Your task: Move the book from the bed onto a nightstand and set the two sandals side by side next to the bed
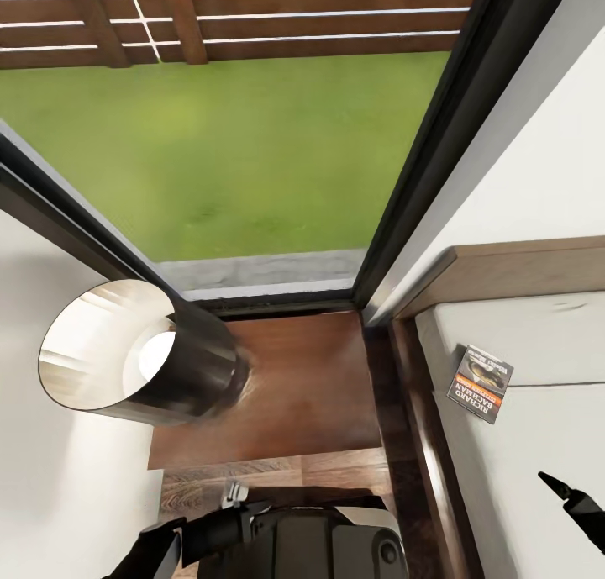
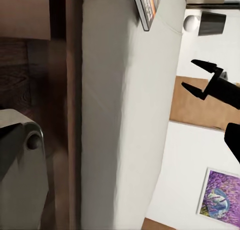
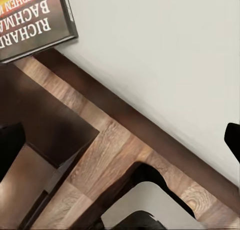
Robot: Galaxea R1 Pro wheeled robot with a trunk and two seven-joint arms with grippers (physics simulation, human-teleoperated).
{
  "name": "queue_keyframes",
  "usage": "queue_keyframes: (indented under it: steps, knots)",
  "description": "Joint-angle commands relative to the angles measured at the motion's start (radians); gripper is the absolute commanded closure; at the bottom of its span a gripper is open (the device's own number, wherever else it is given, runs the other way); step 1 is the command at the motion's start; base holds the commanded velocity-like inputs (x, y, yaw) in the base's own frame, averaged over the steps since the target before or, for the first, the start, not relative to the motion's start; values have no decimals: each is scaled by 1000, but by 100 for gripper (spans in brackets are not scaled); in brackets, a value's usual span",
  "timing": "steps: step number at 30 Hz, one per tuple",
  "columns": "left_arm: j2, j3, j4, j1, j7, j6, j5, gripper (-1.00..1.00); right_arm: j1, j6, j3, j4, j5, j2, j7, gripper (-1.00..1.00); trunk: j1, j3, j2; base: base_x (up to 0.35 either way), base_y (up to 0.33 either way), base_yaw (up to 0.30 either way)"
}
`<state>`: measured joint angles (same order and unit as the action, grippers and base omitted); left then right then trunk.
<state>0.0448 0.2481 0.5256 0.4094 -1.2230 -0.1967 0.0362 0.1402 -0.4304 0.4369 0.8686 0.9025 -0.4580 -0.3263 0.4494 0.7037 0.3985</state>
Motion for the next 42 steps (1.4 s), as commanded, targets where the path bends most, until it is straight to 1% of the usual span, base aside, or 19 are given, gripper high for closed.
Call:
queue_keyframes:
  steps: [1,6,9,14,16,18,19,20,21,22,23,25,28,29,30,31,32,36,42]
  knots:
    - [1,7,1,-2,-6,-10,5,-100,-17,-8,2,2,1,0,-26,-100,1,1,1,0,0,0]
    - [1,7,1,-6,-6,-8,6,-100,-64,-9,2,7,-16,0,-119,-100,1,1,1,0,0,0]
    - [1,7,1,-8,-6,-7,6,-100,-77,-9,2,6,-32,1,-154,-100,1,1,1,0,0,0]
    - [1,7,0,-9,-6,-7,7,-100,-92,-10,1,3,-64,1,-183,-100,1,1,1,0,0,0]
    - [1,7,0,-9,-6,-7,6,-100,-96,-10,0,-1,-89,1,-204,-100,1,1,1,0,0,0]
    - [1,7,-3,-9,-6,-7,6,-100,-99,-10,-2,-14,-124,2,-225,-100,1,1,1,0,0,0]
    - [1,7,-13,-10,-6,-7,7,-100,-100,-10,-6,-33,-171,3,-240,-100,1,1,1,0,0,0]
    - [1,7,-17,-10,-6,-7,7,-100,-100,-10,-8,-38,-188,3,-245,-100,1,1,1,0,0,0]
    - [1,7,-24,-10,-6,-7,8,-100,-100,-9,-13,-46,-222,4,-255,-100,1,1,1,0,0,0]
    - [1,7,-29,-10,-6,-7,8,-100,-100,-9,-23,-52,-251,7,-265,-100,1,1,1,0,0,0]
    - [1,7,-33,-10,-6,-7,8,-100,-100,-9,-46,-57,-281,19,-280,-100,1,1,1,0,0,0]
    - [0,7,-35,-10,-6,-7,8,-100,-101,-9,-65,-59,-293,26,-286,-100,1,1,1,0,0,0]
    - [0,7,-38,-10,-6,-7,7,-100,-101,-8,-135,-63,-308,37,-294,-100,1,1,1,0,0,0]
    - [0,7,-38,-10,-6,-7,7,-100,-101,-8,-148,-64,-309,38,-295,-100,1,1,1,0,0,0]
    - [0,7,-39,-11,-6,-7,7,-100,-101,-7,-174,-68,-311,39,-295,-100,1,1,1,0,0,0]
    - [0,7,-39,-11,-6,-7,7,-100,-101,-5,-186,-72,-311,39,-295,-100,1,1,1,0,0,0]
    - [0,7,-39,-11,-6,-7,7,-100,-101,-2,-207,-82,-313,41,-295,-100,1,1,1,0,0,0]
    - [0,7,-39,-11,-6,-7,7,-100,-100,3,-244,-118,-315,46,-294,-100,1,1,1,0,0,0]
    - [0,7,-39,-11,-6,-7,7,-100,-101,6,-255,-129,-316,47,-293,-100,1,1,1,0,0,-15]
